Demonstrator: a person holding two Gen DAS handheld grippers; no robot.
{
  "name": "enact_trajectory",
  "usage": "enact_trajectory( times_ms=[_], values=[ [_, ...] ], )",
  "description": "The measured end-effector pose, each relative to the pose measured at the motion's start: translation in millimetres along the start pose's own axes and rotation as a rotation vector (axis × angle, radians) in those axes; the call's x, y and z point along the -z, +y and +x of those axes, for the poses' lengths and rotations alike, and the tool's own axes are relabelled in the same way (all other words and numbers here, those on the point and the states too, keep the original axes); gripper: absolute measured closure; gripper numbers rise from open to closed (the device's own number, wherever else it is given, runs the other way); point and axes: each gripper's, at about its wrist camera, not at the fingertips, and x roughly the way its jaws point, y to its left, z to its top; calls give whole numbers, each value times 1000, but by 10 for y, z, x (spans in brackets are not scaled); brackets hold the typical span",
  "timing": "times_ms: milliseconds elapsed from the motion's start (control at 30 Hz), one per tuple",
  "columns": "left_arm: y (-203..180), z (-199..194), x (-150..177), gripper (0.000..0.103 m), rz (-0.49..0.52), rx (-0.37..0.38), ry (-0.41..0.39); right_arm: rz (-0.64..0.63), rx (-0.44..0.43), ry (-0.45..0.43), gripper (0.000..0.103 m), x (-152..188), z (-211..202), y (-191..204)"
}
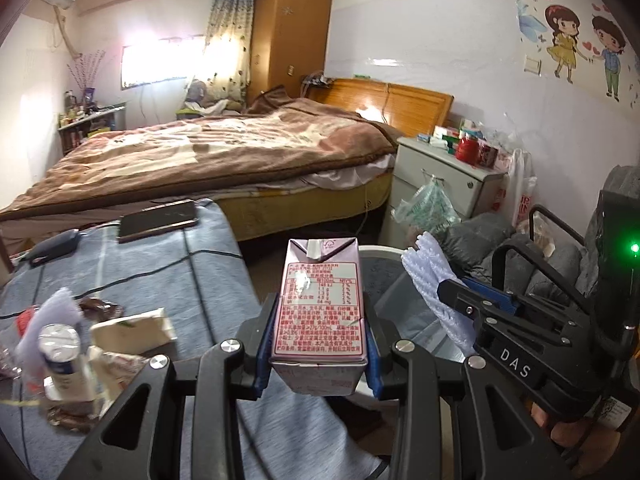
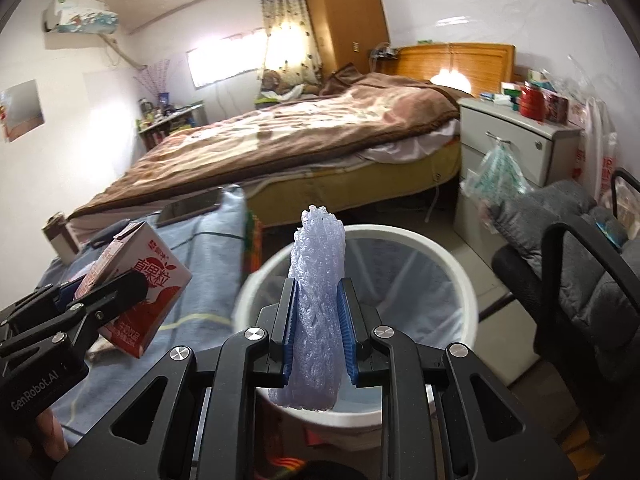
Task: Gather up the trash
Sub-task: 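Carry both items over the bin and open both tools to drop them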
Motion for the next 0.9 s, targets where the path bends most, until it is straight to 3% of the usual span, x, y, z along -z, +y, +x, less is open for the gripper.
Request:
enact_trajectory(
  times_ms=[467,500,533,600,800,900],
  values=[
    [-314,589,65,65,13,37,127,14,51,127,79,102,318,-359],
    [-314,604,71,64,11,40,130,16,53,131,78,96,335,-378],
    [-314,616,69,56,7,40,132,21,60,134,78,105,338,-395],
    [-307,624,68,45,1,35,127,24,68,139,74,113,353,-418],
    [-280,610,71,45,-8,38,123,40,75,134,50,121,344,-455],
    [-237,571,80,42,-17,34,114,50,76,127,49,113,340,-466]
  ],
)
